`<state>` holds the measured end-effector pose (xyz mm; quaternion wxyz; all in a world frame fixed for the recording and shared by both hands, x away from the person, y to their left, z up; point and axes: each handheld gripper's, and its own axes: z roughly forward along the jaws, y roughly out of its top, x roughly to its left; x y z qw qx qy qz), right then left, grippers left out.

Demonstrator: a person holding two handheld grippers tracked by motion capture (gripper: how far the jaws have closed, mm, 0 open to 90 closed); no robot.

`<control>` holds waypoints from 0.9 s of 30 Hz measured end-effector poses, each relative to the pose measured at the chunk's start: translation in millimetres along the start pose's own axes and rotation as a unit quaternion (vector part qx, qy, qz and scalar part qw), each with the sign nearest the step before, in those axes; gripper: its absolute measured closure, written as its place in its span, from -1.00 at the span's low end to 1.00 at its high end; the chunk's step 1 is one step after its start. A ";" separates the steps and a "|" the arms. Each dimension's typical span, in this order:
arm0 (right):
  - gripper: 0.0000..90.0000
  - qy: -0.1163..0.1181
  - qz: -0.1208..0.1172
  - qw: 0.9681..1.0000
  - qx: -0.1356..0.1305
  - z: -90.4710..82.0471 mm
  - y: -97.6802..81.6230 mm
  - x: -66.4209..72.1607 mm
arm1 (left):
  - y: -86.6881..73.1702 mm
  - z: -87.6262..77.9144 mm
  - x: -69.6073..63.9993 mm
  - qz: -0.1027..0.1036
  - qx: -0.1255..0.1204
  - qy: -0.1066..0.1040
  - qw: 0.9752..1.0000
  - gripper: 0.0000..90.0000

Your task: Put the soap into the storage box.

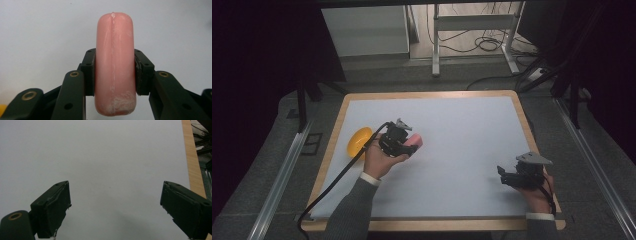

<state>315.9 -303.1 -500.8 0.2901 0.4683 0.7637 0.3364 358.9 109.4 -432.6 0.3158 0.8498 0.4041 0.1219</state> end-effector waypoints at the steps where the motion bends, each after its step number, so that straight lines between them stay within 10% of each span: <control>1: -0.79 0.000 0.000 1.000 0.001 0.0 -0.3 -0.6 | -0.1 -1.5 1.3 -0.001 -0.001 0.001 1.000 0.34; 27: -0.79 -0.001 -0.002 1.000 0.002 -1.7 -2.0 -1.6 | -14.9 -31.4 33.5 -0.030 -0.017 0.037 0.999 0.34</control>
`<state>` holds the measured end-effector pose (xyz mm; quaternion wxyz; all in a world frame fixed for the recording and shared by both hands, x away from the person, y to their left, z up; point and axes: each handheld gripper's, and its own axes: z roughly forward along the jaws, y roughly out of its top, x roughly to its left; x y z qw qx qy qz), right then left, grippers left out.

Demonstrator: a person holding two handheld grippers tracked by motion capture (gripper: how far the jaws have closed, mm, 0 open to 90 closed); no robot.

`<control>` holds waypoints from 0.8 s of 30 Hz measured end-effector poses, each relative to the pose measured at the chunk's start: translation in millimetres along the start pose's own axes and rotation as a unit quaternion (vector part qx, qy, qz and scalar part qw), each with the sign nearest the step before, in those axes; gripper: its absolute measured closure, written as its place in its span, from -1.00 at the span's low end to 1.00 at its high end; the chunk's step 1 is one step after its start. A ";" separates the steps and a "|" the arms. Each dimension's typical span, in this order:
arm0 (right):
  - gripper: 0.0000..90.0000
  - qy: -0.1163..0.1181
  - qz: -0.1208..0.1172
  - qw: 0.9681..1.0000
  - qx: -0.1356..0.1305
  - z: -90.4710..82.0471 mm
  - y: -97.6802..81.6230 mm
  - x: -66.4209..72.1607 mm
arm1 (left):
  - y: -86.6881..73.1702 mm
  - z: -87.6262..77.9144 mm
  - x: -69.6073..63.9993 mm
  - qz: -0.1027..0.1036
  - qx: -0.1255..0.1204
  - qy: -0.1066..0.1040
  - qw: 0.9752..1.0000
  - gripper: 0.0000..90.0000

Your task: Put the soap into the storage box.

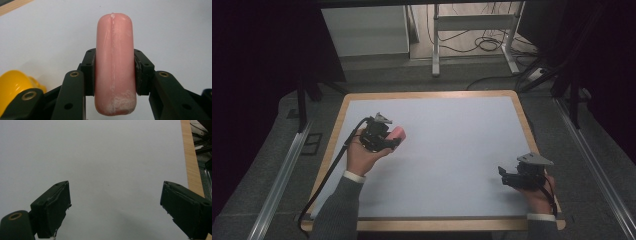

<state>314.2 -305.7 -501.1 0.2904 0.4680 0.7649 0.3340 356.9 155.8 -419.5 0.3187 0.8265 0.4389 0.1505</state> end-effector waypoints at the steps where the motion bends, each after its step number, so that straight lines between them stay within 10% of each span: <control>1: -0.79 0.000 0.000 1.000 0.000 0.0 0.0 0.0 | -0.8 -1.2 1.7 0.000 0.000 0.002 1.000 0.34; 24: -0.79 -0.005 0.001 1.000 0.004 0.9 -0.7 -0.3 | -17.4 -15.1 41.4 -0.047 -0.002 0.037 0.998 0.34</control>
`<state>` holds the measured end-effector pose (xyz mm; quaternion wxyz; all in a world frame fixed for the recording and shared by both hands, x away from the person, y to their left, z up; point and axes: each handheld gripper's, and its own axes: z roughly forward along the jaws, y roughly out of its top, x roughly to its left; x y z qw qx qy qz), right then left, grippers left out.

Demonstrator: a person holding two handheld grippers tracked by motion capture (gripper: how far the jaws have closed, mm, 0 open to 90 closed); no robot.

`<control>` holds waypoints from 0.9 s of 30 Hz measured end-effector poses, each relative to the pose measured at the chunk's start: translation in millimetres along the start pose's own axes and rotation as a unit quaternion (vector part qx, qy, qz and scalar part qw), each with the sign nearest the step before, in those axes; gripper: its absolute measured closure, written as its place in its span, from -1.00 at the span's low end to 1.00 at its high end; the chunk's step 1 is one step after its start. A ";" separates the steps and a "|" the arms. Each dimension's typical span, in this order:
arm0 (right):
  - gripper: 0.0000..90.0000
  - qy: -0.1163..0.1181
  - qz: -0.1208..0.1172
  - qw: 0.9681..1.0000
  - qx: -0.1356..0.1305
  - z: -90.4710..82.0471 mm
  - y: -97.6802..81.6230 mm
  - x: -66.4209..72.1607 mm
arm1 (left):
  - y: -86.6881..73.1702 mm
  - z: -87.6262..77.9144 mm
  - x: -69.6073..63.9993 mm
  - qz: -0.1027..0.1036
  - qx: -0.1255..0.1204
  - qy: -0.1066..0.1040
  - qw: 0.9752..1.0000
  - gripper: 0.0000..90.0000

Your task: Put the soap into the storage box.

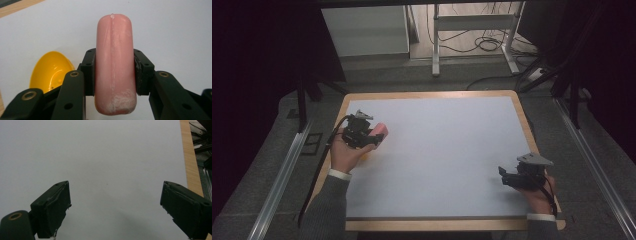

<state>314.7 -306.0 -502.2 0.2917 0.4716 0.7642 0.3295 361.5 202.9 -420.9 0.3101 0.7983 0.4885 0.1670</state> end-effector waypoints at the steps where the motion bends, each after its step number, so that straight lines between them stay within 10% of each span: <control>1: -0.79 0.000 0.000 1.000 0.000 0.3 -0.1 0.2 | -0.3 0.2 1.2 -0.002 -0.001 0.001 1.000 0.34; 27: -0.79 -0.004 0.003 1.000 0.005 1.4 -0.9 -0.8 | -8.8 12.7 31.0 -0.036 0.016 0.024 0.999 0.34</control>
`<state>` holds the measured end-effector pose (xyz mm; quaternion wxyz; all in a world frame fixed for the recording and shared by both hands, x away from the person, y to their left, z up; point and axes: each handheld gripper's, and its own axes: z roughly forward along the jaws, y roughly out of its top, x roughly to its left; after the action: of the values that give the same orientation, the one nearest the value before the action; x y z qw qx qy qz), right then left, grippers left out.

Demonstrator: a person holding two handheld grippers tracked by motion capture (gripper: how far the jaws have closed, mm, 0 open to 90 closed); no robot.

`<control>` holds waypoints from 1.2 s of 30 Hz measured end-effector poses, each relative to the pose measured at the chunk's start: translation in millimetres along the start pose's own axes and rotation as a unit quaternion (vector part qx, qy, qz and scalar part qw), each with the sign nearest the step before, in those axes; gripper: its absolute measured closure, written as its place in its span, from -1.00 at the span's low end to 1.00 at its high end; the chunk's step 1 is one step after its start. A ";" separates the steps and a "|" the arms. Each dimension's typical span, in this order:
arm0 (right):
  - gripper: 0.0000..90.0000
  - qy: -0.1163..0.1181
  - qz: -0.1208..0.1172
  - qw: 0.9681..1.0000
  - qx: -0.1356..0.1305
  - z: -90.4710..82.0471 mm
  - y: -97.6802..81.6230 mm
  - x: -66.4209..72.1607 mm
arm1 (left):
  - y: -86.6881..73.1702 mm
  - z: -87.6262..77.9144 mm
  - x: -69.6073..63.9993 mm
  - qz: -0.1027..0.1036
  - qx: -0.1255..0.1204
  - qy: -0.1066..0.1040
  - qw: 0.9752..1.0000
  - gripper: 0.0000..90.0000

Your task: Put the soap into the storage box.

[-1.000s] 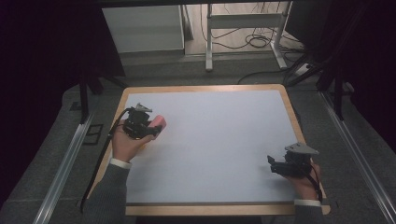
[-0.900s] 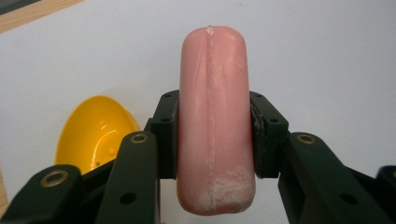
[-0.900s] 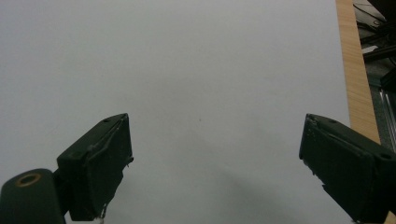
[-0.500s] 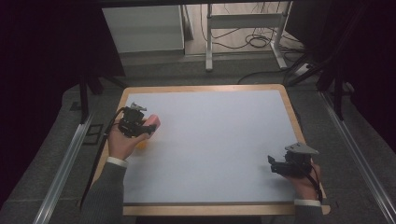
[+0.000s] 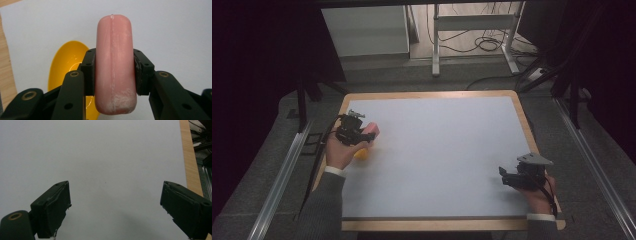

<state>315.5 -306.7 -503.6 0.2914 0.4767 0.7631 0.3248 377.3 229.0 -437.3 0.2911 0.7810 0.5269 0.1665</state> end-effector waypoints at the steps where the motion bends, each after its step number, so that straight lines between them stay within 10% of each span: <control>1: -0.79 0.000 0.000 1.000 0.000 0.0 -0.1 -0.1 | -0.4 0.2 1.9 -0.004 0.000 0.002 1.000 0.34; 36: -0.79 -0.002 0.003 1.000 0.005 1.9 -1.5 -1.5 | -20.9 15.1 32.6 -0.044 0.024 0.019 0.999 0.34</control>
<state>316.7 -308.1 -505.7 0.2900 0.4812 0.7624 0.3210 383.4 260.6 -463.8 0.2692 0.7604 0.5702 0.1557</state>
